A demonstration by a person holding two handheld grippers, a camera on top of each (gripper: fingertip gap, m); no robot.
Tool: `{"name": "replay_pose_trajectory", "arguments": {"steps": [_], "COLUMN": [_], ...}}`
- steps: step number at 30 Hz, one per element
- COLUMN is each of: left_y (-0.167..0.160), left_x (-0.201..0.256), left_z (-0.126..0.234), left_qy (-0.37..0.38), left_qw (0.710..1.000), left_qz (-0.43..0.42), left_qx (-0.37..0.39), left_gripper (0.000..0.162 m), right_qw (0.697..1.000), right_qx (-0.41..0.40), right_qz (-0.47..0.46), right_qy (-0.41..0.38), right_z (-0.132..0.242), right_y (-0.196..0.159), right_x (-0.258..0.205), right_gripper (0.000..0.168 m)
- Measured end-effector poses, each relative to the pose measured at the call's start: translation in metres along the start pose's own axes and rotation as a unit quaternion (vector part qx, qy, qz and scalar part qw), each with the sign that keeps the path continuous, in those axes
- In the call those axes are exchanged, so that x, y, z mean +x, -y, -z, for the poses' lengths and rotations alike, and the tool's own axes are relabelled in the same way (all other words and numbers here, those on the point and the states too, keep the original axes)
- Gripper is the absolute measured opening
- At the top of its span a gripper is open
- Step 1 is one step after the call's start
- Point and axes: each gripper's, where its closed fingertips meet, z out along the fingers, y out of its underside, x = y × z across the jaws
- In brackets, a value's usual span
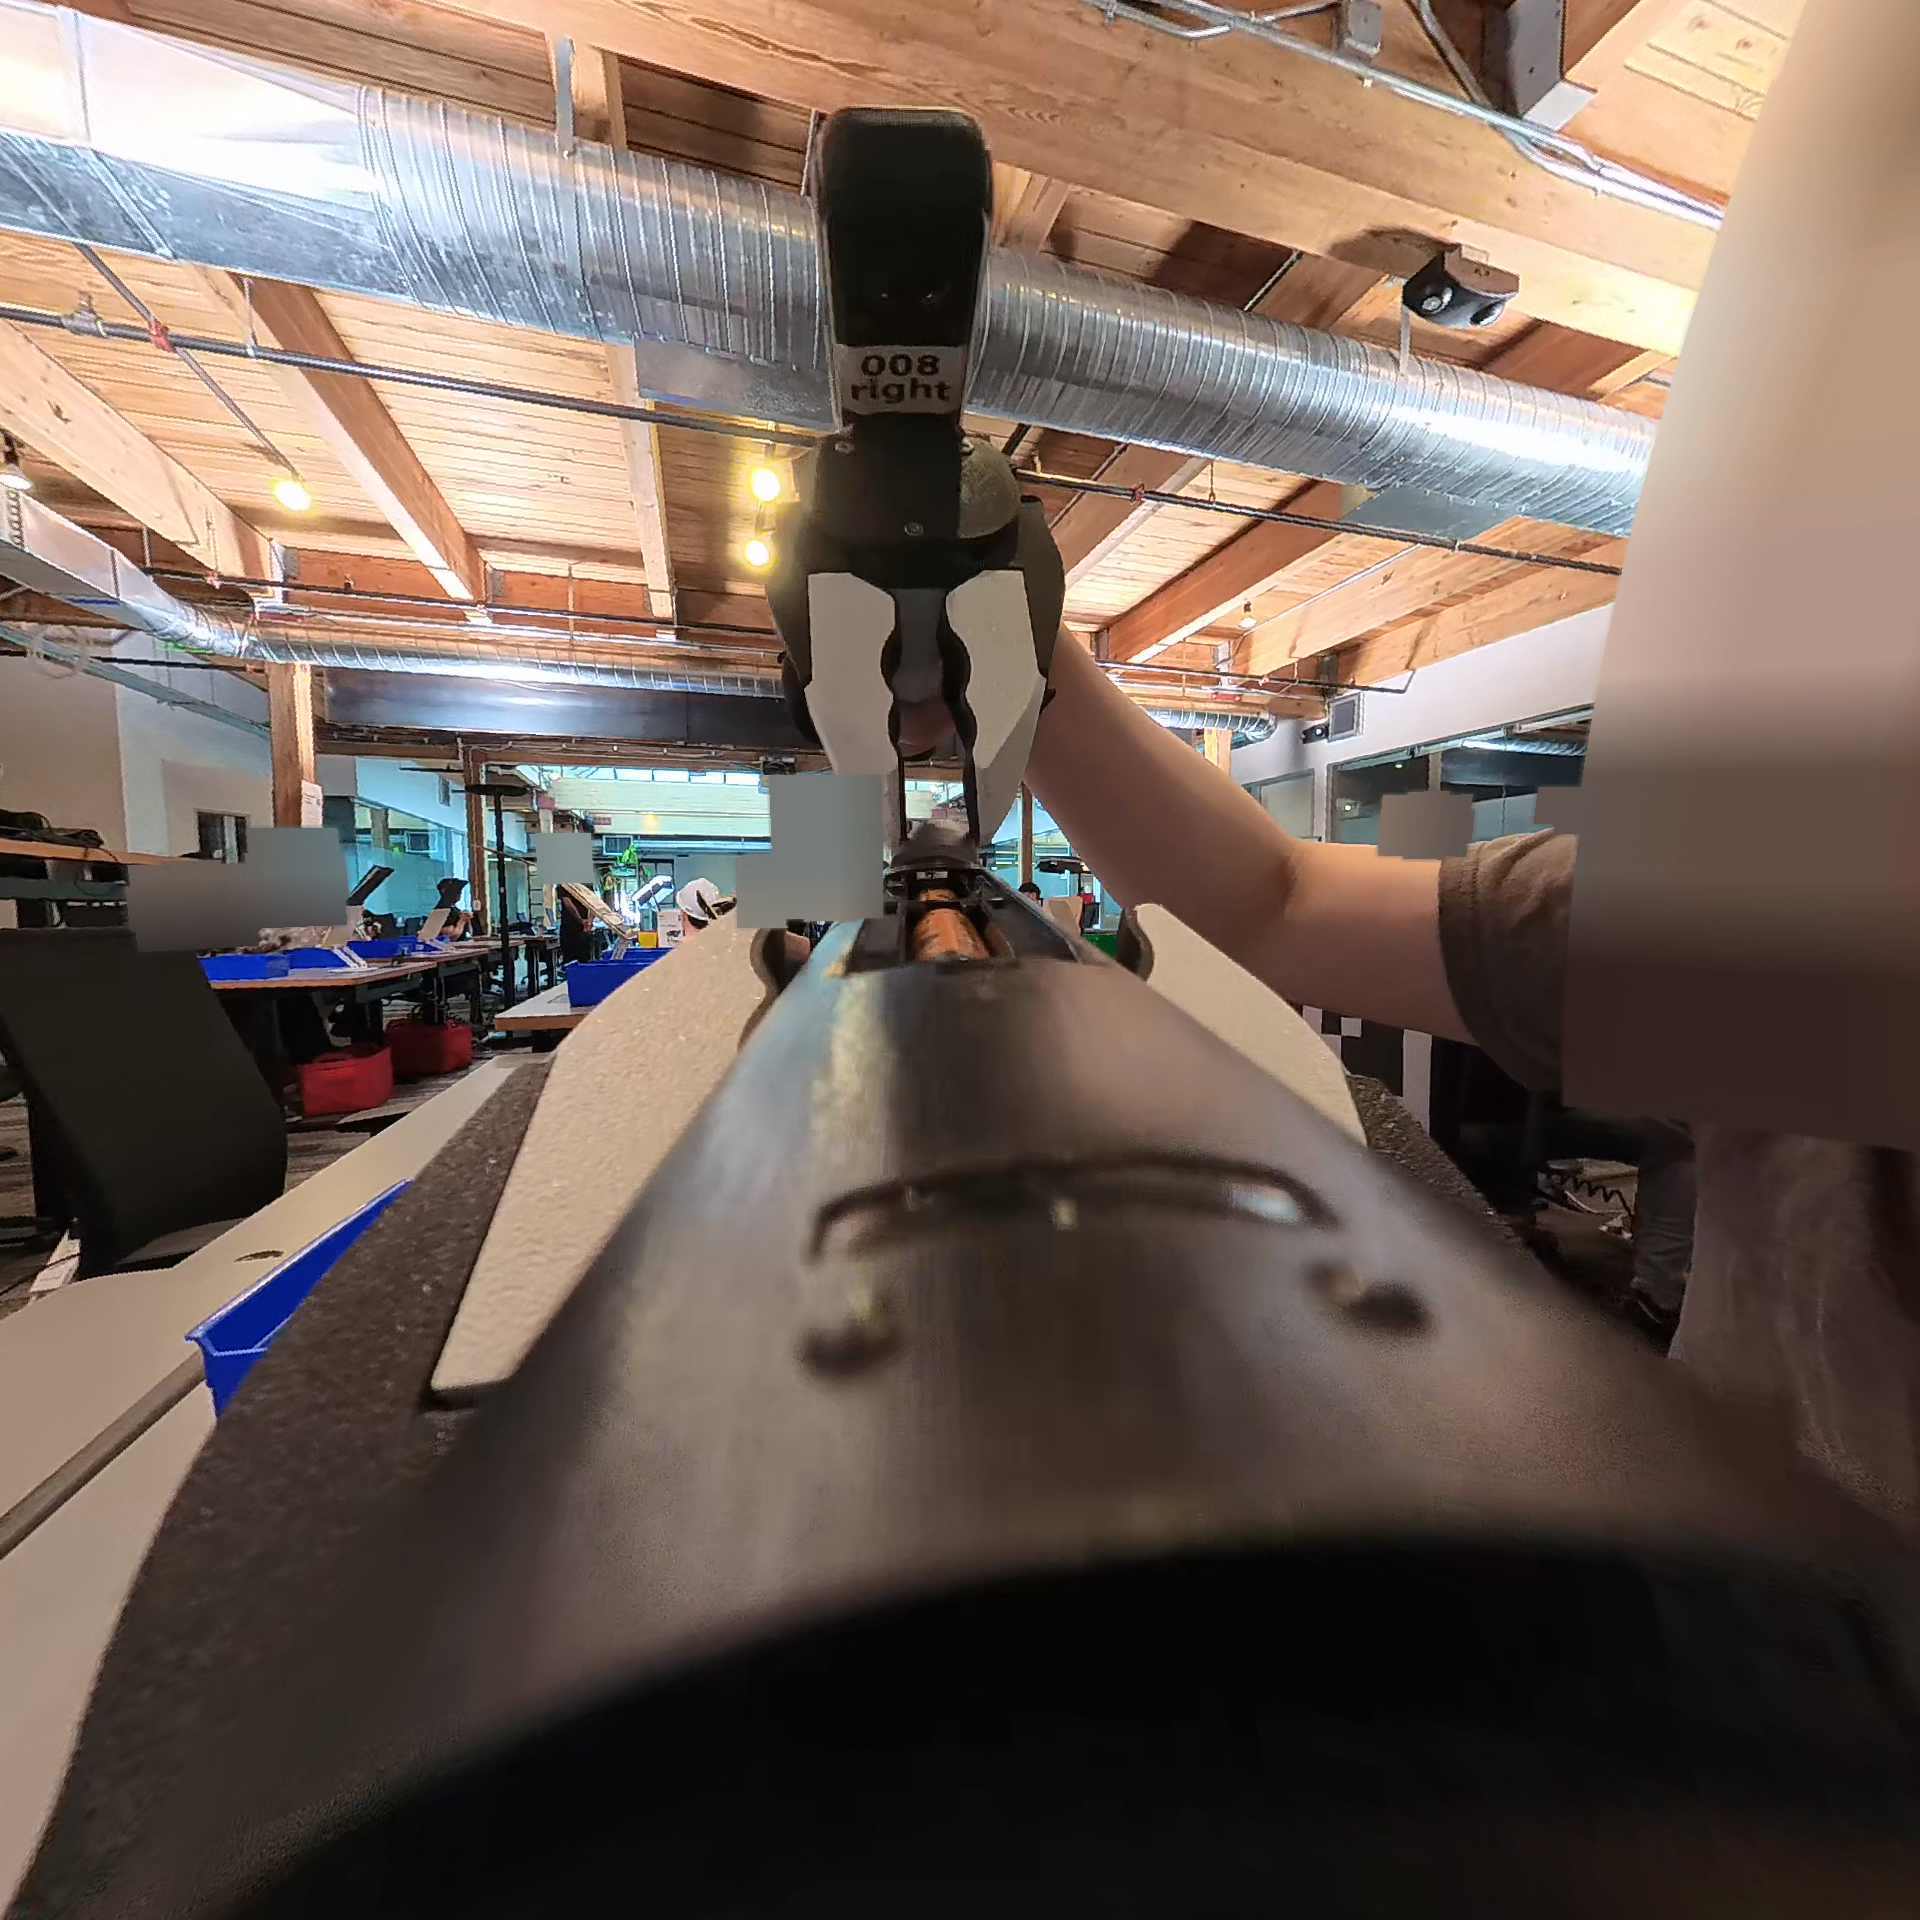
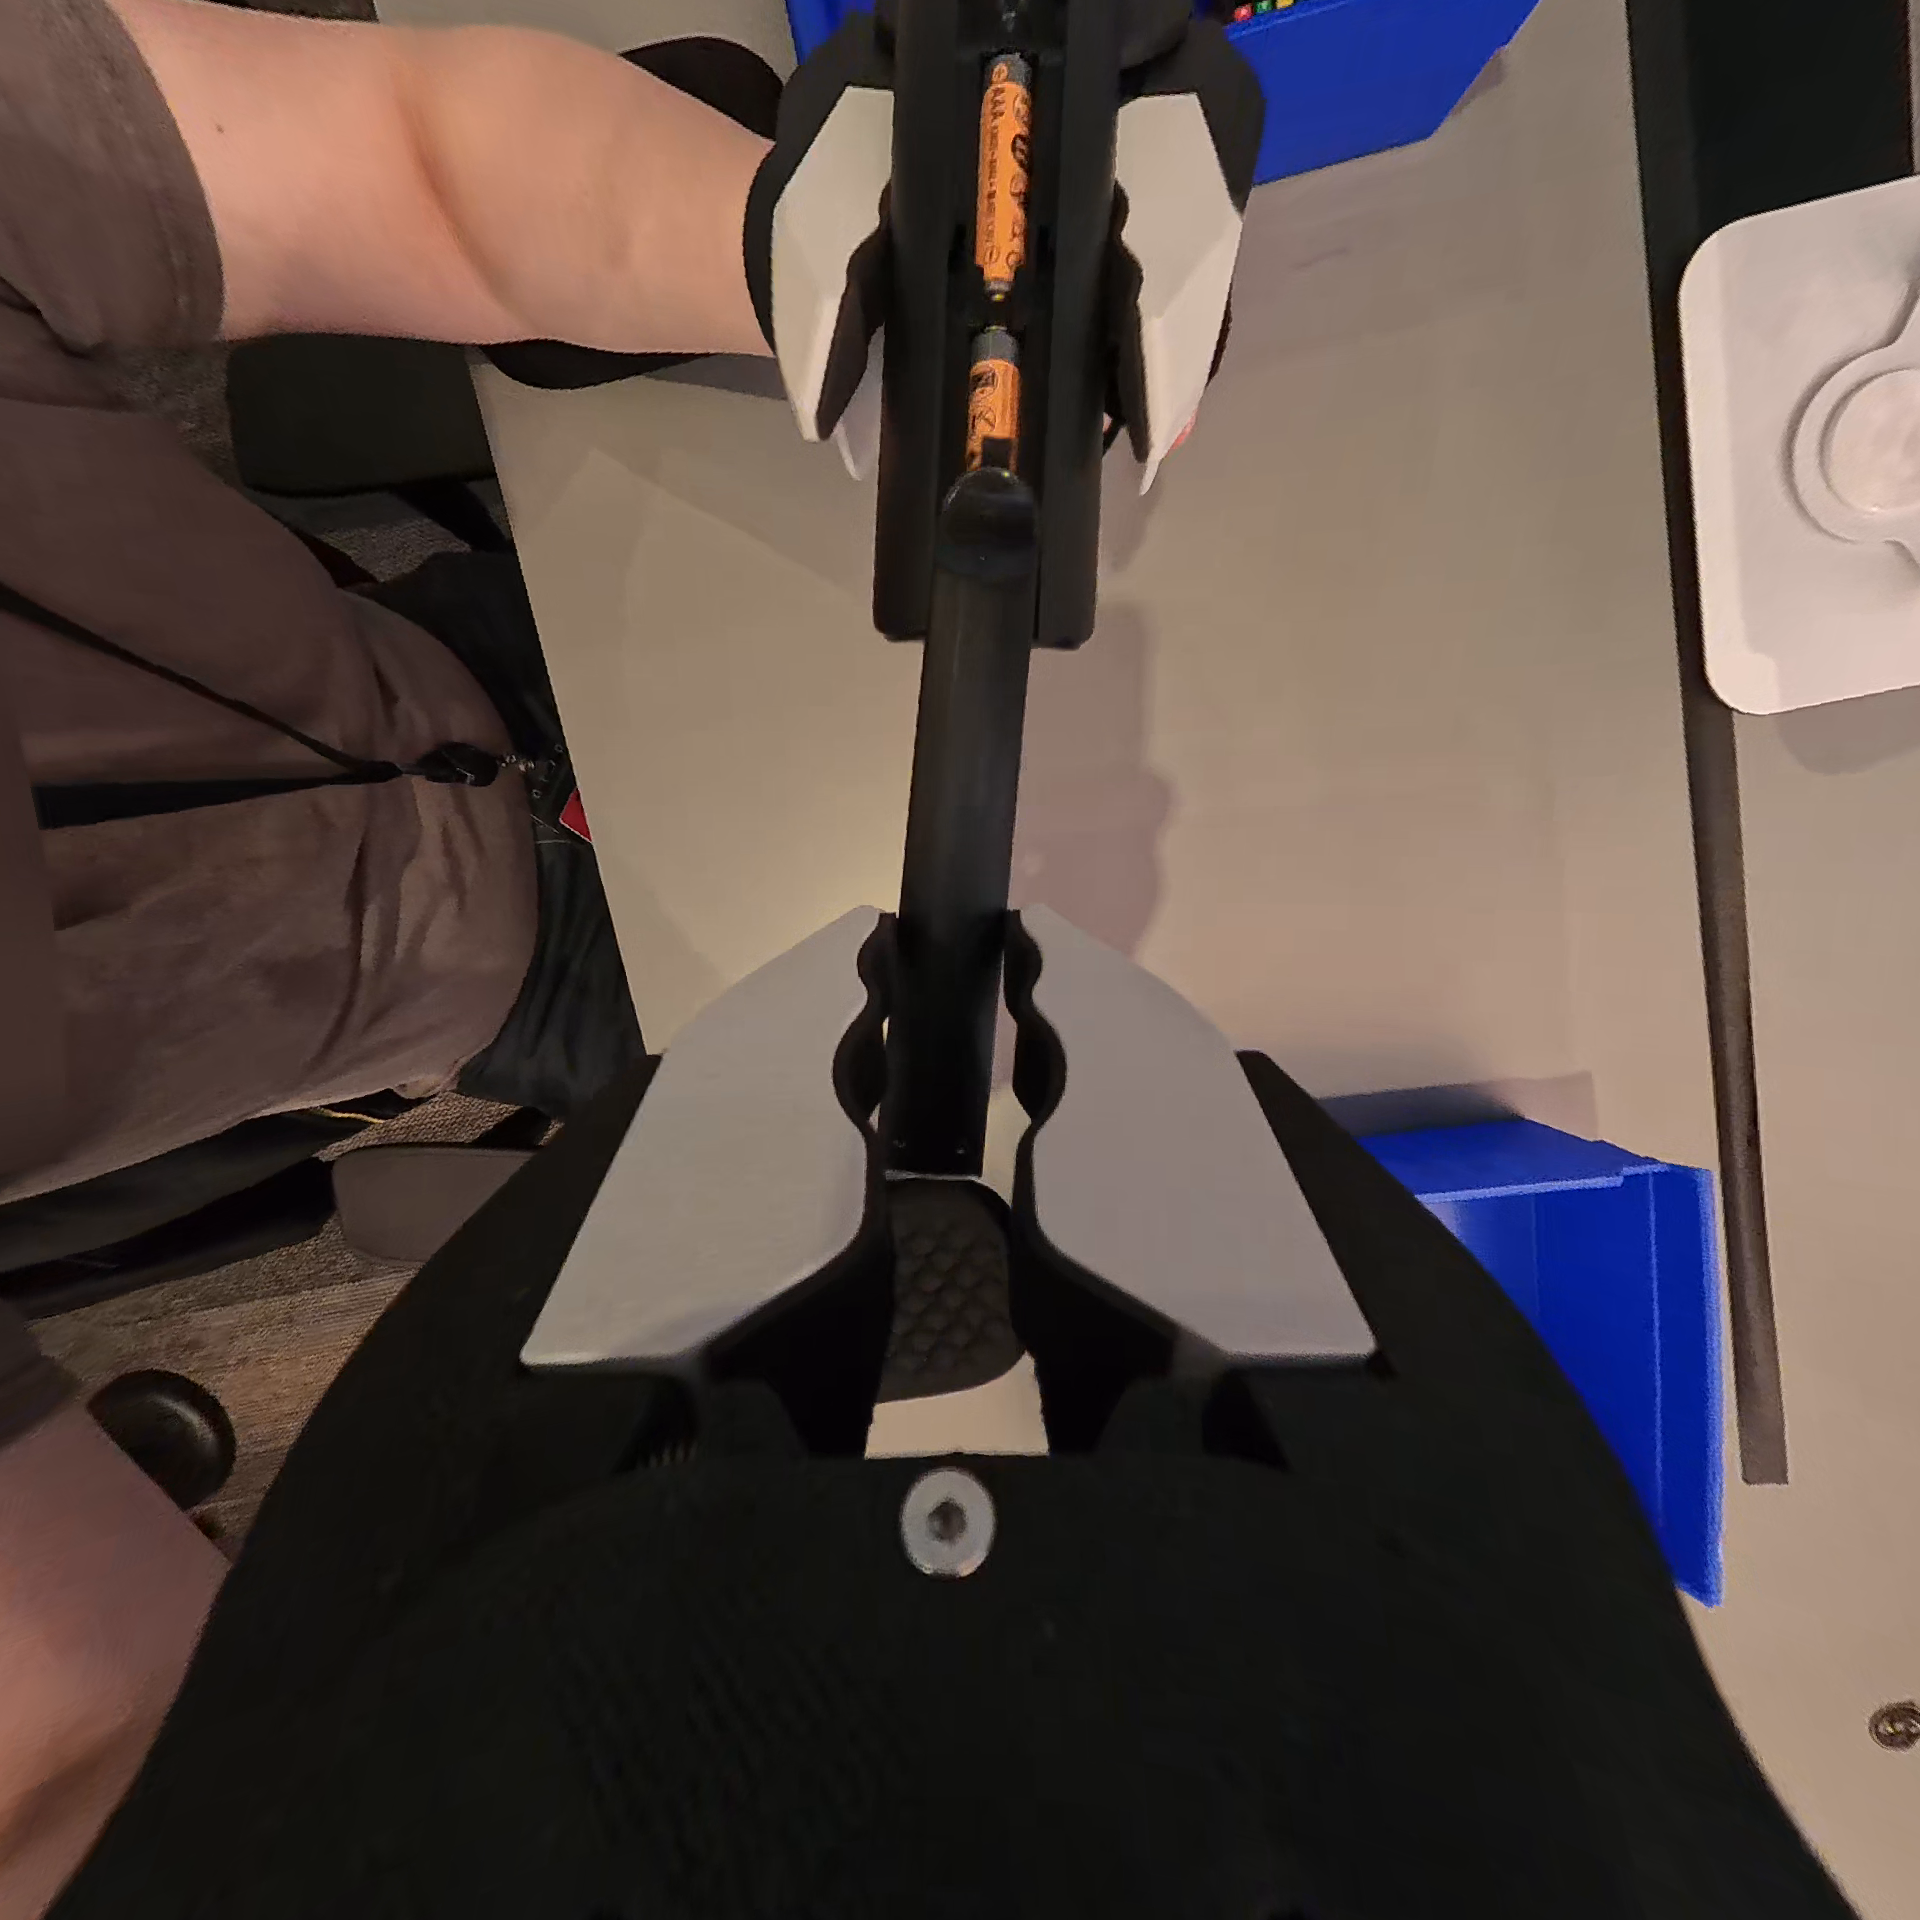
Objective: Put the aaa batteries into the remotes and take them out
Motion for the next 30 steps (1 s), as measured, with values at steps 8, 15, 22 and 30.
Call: {"name": "replay_pose_trajectory", "arguments": {"steps": [8, 15, 22, 30], "left_y": [0.0023, 0.0025, 0.0012, 0.0017], "left_x": [0.0008, 0.0013, 0.0029, 0.003], "left_z": [0.0002, -0.0002, -0.0012, -0.001], "left_qy": [-0.003, -0.006, -0.011, -0.012], "left_qw": [1.0, 1.0, 1.0, 1.0], "left_qz": [0.001, 0.006, 0.007, 0.008], "left_qx": [0.006, 0.01, 0.005, 0.006], "left_gripper": [0.061, 0.061, 0.061, 0.06], "right_qw": [1.0, 1.0, 1.0, 1.0], "right_qx": [-0.001, -0.013, -0.021, -0.026], "right_qz": [0.003, 0.007, 0.012, 0.012], "right_qy": [0.002, -0.002, -0.003, -0.002], "right_z": [-0.0029, -0.005, -0.006, -0.0076], "right_y": [0.0033, 0.005, 0.0085, 0.0094], "right_x": [0.0002, -0.0006, -0.0012, -0.0012], "right_gripper": [0.021, 0.021, 0.021, 0.021]}}
